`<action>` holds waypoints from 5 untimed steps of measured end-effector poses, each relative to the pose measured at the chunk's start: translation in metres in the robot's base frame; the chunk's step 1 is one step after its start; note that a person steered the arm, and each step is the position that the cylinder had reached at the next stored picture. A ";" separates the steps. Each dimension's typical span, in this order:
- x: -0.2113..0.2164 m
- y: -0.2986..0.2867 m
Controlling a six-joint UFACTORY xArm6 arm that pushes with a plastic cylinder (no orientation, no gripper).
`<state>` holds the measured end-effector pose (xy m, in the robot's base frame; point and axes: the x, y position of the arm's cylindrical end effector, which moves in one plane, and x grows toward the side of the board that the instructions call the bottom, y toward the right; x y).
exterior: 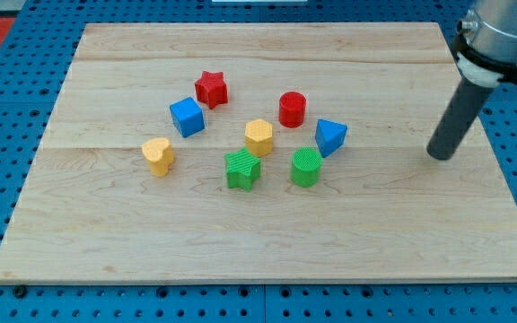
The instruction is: Slide the red star to the left side of the red circle
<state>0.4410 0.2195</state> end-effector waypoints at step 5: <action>-0.063 -0.166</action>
<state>0.3782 0.0540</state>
